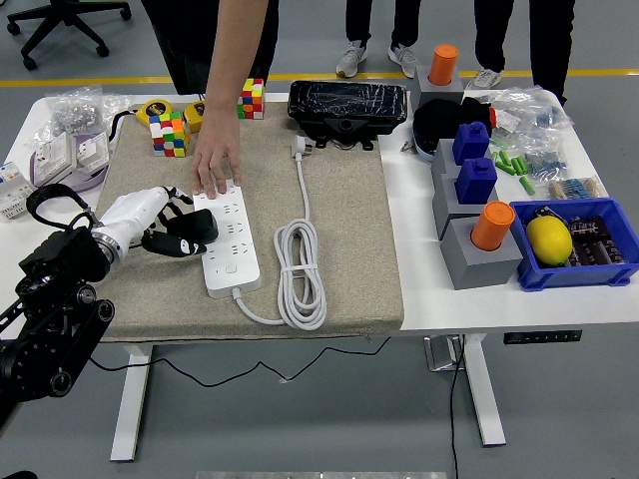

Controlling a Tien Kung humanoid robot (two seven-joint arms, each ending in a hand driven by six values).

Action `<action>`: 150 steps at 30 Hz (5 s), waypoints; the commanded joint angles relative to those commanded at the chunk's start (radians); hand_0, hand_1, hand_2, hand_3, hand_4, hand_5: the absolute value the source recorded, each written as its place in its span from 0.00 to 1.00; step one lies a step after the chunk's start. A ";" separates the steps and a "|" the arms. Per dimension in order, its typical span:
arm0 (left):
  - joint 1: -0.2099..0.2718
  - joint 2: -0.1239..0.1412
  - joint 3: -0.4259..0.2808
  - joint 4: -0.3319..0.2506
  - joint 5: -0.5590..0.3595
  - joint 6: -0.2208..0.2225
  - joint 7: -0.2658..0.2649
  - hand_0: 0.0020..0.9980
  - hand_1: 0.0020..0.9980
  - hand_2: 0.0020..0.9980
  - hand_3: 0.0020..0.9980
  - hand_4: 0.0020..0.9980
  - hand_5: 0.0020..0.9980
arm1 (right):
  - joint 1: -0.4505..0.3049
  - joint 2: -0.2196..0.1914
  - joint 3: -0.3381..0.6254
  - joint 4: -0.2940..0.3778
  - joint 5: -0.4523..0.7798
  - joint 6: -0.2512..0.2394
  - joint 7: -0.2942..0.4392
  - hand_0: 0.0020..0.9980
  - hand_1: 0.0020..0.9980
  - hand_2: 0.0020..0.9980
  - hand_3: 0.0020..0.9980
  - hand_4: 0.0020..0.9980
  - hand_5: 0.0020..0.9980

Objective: Pick up the plug,place it near the board,insert it into the board,press the button

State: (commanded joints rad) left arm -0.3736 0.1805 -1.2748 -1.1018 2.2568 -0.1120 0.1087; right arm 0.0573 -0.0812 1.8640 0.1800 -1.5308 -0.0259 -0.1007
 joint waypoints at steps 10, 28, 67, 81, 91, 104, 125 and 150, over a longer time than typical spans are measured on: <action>0.003 -0.003 0.024 -0.006 0.012 0.050 -0.014 0.29 0.36 0.49 0.52 1.00 0.18 | -0.002 -0.001 -0.003 0.000 0.002 0.000 -0.001 0.79 0.72 0.71 0.76 1.00 1.00; -0.010 -0.011 0.036 0.004 0.012 0.078 -0.011 0.27 0.32 0.45 0.49 0.98 0.23 | 0.003 -0.003 -0.009 0.000 0.011 -0.001 0.001 0.79 0.72 0.71 0.76 1.00 1.00; 0.002 0.000 -0.091 -0.126 -0.012 0.092 -0.030 0.26 0.25 0.29 0.44 0.78 0.16 | 0.003 -0.002 -0.014 0.000 0.018 -0.001 0.002 0.79 0.72 0.71 0.76 1.00 1.00; 0.038 0.023 -0.140 -0.016 0.012 0.094 -0.061 0.32 0.35 0.40 0.46 0.80 0.18 | -0.003 -0.002 -0.017 0.000 0.023 -0.001 0.002 0.79 0.71 0.71 0.76 1.00 1.00; 0.064 0.047 -0.125 -0.013 0.012 0.040 -0.070 0.33 0.39 0.43 0.49 0.80 0.14 | -0.001 -0.001 -0.017 0.000 0.026 -0.001 0.004 0.79 0.71 0.71 0.76 1.00 1.00; 0.065 0.053 -0.106 -0.002 0.012 0.014 -0.065 0.33 0.42 0.44 0.49 0.80 0.14 | 0.000 -0.003 -0.018 0.000 0.028 -0.002 0.002 0.79 0.71 0.71 0.76 1.00 1.00; 0.064 0.054 -0.116 -0.006 0.012 -0.029 -0.055 0.53 0.69 0.64 0.59 0.89 0.14 | 0.002 -0.003 -0.015 0.000 0.028 -0.002 0.003 0.79 0.71 0.71 0.76 1.00 1.00; 0.149 -0.001 -0.219 -0.230 -0.201 0.043 -0.099 0.77 0.86 0.83 0.75 1.00 0.47 | 0.002 0.000 -0.014 0.000 0.027 -0.002 0.003 0.79 0.71 0.71 0.76 1.00 1.00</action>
State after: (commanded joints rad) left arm -0.2248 0.1799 -1.4937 -1.3319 2.0560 -0.0694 0.0100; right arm 0.0597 -0.0809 1.8498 0.1800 -1.5040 -0.0280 -0.0977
